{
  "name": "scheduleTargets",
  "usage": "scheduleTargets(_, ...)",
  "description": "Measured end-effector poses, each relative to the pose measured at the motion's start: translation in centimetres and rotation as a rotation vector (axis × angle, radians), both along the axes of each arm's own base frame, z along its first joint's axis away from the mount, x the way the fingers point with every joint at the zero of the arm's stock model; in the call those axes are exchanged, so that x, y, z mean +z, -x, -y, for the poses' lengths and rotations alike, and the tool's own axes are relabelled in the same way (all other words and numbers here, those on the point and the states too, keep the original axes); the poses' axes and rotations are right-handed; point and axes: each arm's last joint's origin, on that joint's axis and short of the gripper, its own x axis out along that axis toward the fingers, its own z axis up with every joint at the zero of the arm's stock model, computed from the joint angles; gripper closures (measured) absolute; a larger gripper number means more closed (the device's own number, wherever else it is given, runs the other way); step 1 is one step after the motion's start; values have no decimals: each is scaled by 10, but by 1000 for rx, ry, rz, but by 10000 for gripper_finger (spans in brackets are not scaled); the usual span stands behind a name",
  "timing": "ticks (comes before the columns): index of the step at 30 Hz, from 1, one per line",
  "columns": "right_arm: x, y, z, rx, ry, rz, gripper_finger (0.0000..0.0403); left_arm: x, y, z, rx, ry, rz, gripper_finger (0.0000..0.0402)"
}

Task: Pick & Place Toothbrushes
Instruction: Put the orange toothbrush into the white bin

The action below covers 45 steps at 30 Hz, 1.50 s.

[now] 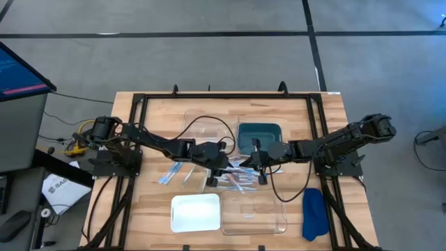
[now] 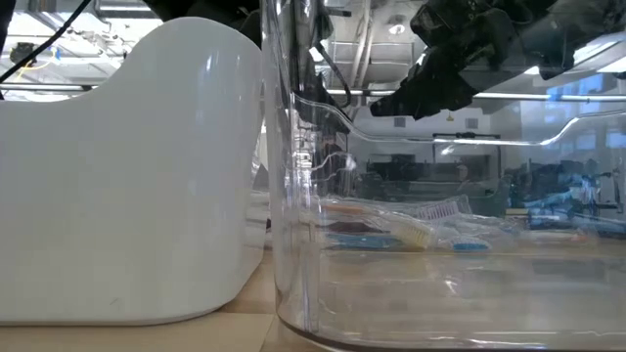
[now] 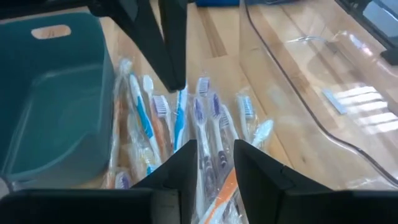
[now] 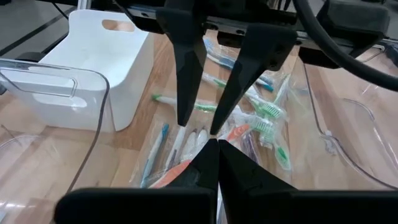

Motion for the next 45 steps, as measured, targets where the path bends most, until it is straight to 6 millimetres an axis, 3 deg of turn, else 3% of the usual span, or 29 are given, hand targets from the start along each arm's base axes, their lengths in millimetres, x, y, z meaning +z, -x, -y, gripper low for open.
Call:
scheduleTargets(17, -1, 0, 1, 1, 12, -5, 403, -22, 13, -10, 23, -11, -75, 302)
scheduleTargets(24, -1, 0, 1, 6, 23, -6, 403, -22, 12, -10, 20, -12, -73, 302)
scheduleTargets(37, -1, 0, 1, 6, 24, -9, 403, -50, 4, -8, -11, 7, -122, 302)
scheduleTargets(45, -1, 1, 1, 6, 25, -14, 403, -51, 4, -5, -46, -28, -118, 302)
